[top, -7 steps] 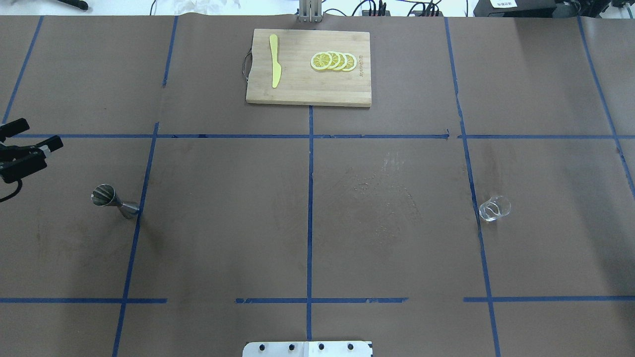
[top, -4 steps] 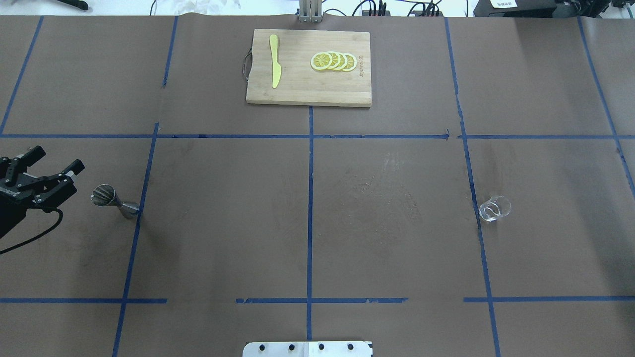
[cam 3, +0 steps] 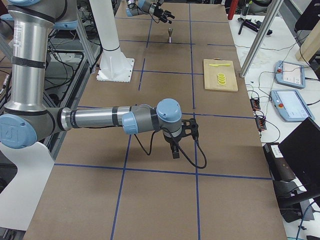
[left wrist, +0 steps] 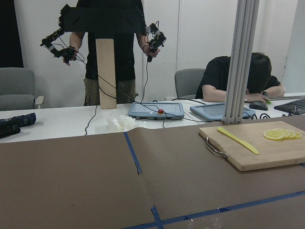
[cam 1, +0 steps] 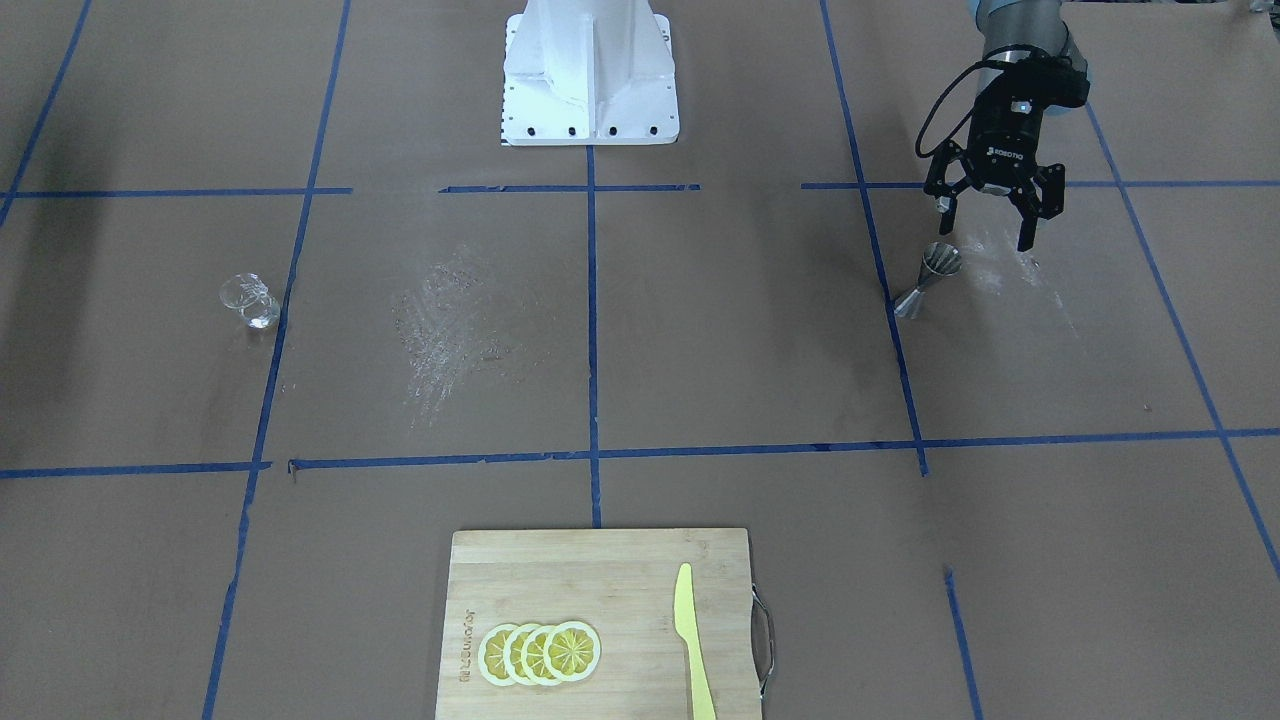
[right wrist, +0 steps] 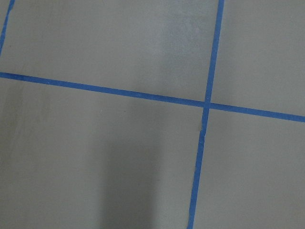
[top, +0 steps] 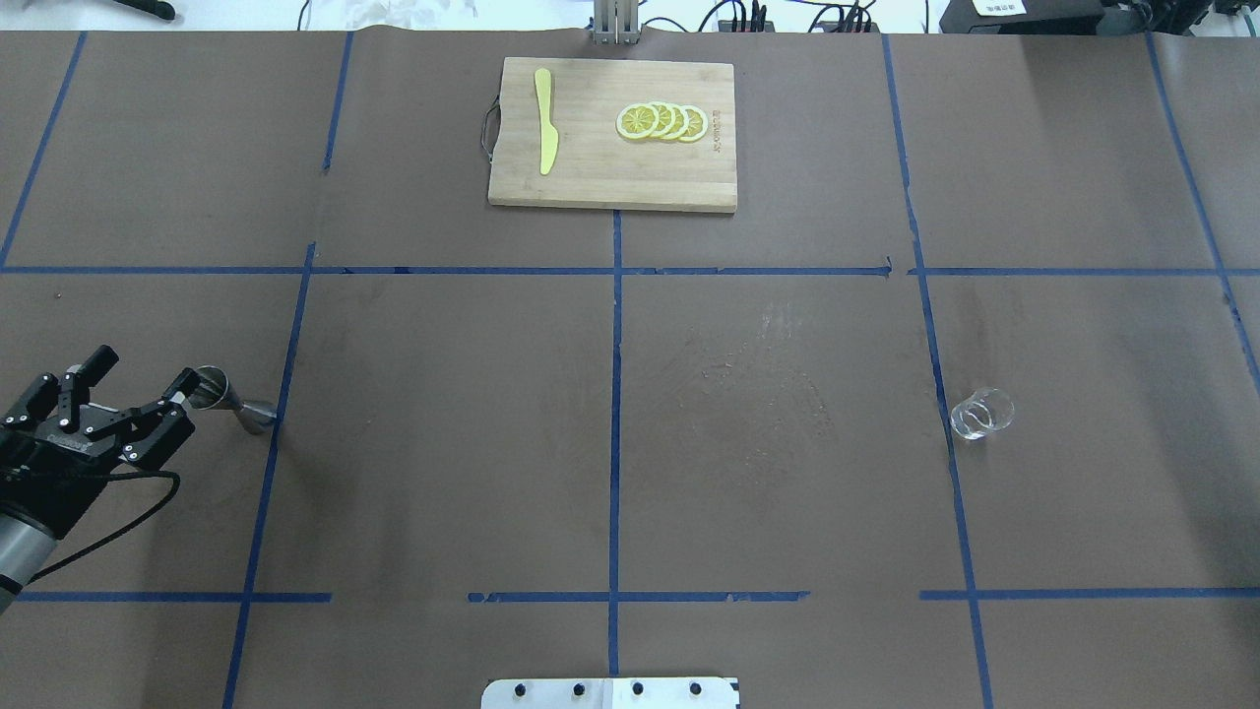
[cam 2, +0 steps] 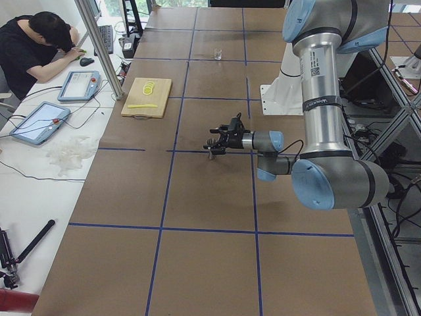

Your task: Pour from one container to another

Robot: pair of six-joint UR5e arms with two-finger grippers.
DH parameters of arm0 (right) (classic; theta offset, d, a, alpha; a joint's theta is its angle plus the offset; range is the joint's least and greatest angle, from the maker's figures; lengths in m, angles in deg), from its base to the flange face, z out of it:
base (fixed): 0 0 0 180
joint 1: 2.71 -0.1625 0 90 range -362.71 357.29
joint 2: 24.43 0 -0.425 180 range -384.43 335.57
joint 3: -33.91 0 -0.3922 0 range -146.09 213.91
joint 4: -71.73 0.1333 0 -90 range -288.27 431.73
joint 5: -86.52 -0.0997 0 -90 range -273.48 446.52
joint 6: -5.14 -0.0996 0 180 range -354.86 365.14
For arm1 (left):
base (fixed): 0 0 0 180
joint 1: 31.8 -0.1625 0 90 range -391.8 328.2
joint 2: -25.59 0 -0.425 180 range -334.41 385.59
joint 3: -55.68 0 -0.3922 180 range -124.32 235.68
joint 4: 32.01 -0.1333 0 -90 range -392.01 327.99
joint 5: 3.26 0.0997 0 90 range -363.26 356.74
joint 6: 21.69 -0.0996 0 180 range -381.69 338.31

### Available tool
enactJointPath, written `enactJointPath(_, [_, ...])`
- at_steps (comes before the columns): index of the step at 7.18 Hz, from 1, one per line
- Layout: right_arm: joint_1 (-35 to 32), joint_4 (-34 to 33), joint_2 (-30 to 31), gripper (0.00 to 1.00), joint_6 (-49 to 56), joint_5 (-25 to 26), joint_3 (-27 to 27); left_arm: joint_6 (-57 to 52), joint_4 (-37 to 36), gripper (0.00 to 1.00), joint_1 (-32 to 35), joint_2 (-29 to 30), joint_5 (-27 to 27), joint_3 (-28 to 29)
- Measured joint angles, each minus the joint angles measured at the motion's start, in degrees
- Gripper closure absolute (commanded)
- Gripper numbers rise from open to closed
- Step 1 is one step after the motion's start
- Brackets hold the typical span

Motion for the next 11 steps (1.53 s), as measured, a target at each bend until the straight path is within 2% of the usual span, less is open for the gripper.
enactJointPath(7, [-0.10,0.00,0.01,0.00,0.06,0.00,-0.26,1.87,0.28,0.00,-1.96,5.91,1.21,7.55])
enactJointPath(11, [-0.10,0.01,0.00,0.00,0.06,0.00,-0.33,1.71,0.18,0.00,-2.18,7.11,0.71,10.40])
